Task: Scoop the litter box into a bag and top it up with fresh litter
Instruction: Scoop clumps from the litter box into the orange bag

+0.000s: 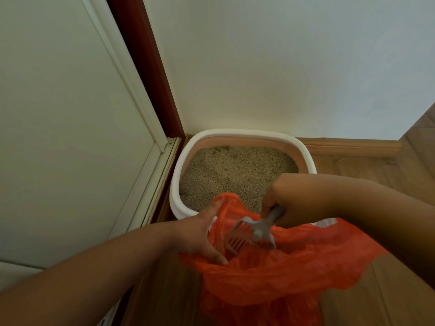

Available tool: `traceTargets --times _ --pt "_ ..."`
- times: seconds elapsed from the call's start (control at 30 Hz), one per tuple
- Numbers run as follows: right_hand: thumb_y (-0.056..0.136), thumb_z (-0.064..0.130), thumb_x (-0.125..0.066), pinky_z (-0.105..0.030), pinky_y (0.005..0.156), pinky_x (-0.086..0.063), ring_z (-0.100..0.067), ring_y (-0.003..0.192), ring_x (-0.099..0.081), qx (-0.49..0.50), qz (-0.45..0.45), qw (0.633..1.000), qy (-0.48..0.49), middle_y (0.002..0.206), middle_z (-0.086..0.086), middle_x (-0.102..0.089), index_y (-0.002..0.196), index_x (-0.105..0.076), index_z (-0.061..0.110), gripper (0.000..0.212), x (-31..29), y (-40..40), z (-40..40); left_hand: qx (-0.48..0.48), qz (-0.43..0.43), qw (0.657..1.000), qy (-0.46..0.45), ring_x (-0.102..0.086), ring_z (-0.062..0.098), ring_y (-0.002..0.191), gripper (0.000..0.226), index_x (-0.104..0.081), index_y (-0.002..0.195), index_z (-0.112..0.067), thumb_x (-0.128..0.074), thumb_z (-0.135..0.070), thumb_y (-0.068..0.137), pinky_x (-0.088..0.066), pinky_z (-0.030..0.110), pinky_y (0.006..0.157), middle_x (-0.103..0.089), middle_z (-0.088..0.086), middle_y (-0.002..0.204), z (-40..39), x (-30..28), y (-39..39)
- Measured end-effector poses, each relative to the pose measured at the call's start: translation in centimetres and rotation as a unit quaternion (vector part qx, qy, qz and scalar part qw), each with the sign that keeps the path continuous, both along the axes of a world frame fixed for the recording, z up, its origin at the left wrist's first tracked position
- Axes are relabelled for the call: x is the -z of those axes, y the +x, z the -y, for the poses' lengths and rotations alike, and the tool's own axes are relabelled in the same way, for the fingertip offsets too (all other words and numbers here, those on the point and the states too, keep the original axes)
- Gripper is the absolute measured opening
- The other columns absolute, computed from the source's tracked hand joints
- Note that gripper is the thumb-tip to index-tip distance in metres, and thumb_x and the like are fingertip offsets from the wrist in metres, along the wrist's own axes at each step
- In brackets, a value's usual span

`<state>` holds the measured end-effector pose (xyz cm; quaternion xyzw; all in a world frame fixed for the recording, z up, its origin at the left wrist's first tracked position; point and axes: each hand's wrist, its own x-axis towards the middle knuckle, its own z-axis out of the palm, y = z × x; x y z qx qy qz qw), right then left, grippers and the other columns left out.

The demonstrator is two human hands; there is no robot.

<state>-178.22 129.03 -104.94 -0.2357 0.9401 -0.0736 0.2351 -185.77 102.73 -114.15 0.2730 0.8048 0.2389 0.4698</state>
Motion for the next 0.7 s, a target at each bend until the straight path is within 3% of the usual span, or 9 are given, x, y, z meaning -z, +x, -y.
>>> traceTargets --times 0.07,0.1,0.2,0.3,0.4,0.47,0.57,0.7 --pt "0.083 0.018 -0.066 -0.013 0.068 -0.048 0.002 0.075 -0.064 0.041 0.02 0.999 -0.029 0.082 0.02 -0.069 0.104 -0.077 0.028 0.026 -0.1 -0.2 -0.5 -0.014 -0.012 1.0 0.0 -0.049 0.015 0.137 0.149 0.019 0.151 -0.06 -0.098 -0.043 0.06 -0.052 0.039 0.106 -0.042 -0.009 0.157 0.2 0.2 -0.1" --pt "0.083 0.021 -0.069 -0.016 0.07 -0.051 0.002 0.075 -0.065 0.063 0.034 0.997 -0.035 0.081 0.021 -0.068 0.103 -0.078 0.03 0.024 -0.2 -0.4 -0.8 -0.019 -0.025 0.999 -0.007 -0.049 0.016 0.137 0.149 0.016 0.152 -0.059 -0.099 -0.045 0.057 -0.052 0.042 0.106 -0.041 -0.009 0.157 0.3 0.2 -0.2" --pt "0.081 0.031 -0.079 -0.026 0.075 -0.058 0.001 0.078 -0.068 0.144 0.082 0.983 -0.08 0.085 0.018 -0.073 0.095 -0.078 0.035 0.015 -0.6 -0.8 -2.8 -0.021 -0.095 0.995 -0.035 -0.044 0.019 0.141 0.143 0.009 0.161 -0.043 -0.097 -0.037 0.064 -0.046 0.03 0.105 -0.03 -0.007 0.161 -0.1 0.0 -0.2" --pt "0.079 0.022 -0.082 -0.027 0.07 -0.057 -0.004 0.076 -0.069 0.232 0.082 0.959 -0.14 0.084 0.015 -0.075 0.091 -0.079 0.037 0.019 -1.2 -1.1 -5.6 -0.023 -0.147 0.988 -0.049 -0.044 0.02 0.14 0.128 -0.001 0.163 -0.034 -0.092 -0.029 0.073 -0.043 0.023 0.097 -0.029 0.0 0.163 0.0 0.1 -0.4" --pt "0.082 0.008 -0.08 -0.025 0.056 -0.045 -0.012 0.065 -0.055 0.348 0.084 0.898 -0.257 0.079 0.0 -0.072 0.092 -0.081 0.027 0.022 0.0 -1.5 -8.1 -0.026 -0.18 0.982 -0.049 -0.046 0.019 0.139 0.118 -0.01 0.163 -0.031 -0.089 -0.028 0.076 -0.04 0.021 0.098 -0.033 0.001 0.161 0.3 0.5 -0.8" --pt "0.081 0.002 -0.079 -0.025 0.057 -0.044 -0.015 0.067 -0.052 0.427 0.063 0.85 -0.302 0.082 -0.007 -0.071 0.094 -0.081 0.021 0.022 1.6 -2.1 -8.7 -0.028 -0.195 0.979 -0.05 -0.047 0.018 0.137 0.114 -0.014 0.163 -0.031 -0.088 -0.029 0.076 -0.041 0.023 0.101 -0.036 0.0 0.159 0.5 0.6 -1.0" --pt "0.079 0.001 -0.079 -0.029 0.061 -0.049 -0.019 0.073 -0.06 0.51 0.013 0.805 -0.301 0.09 -0.01 -0.073 0.097 -0.078 0.017 0.025 4.6 -3.1 -8.2 -0.033 -0.211 0.976 -0.049 -0.047 0.017 0.138 0.107 -0.021 0.163 -0.03 -0.086 -0.032 0.078 -0.039 0.023 0.103 -0.038 -0.001 0.158 0.7 0.7 -1.4" --pt "0.081 0.009 -0.079 -0.037 0.069 -0.06 -0.019 0.075 -0.07 0.551 -0.062 0.795 -0.246 0.08 -0.003 -0.075 0.099 -0.075 0.016 0.019 8.4 -4.8 -6.7 -0.034 -0.229 0.972 -0.035 -0.051 0.013 0.134 0.088 -0.035 0.158 -0.029 -0.081 -0.034 0.084 -0.034 0.015 0.101 -0.048 -0.002 0.152 0.9 1.2 -2.1"
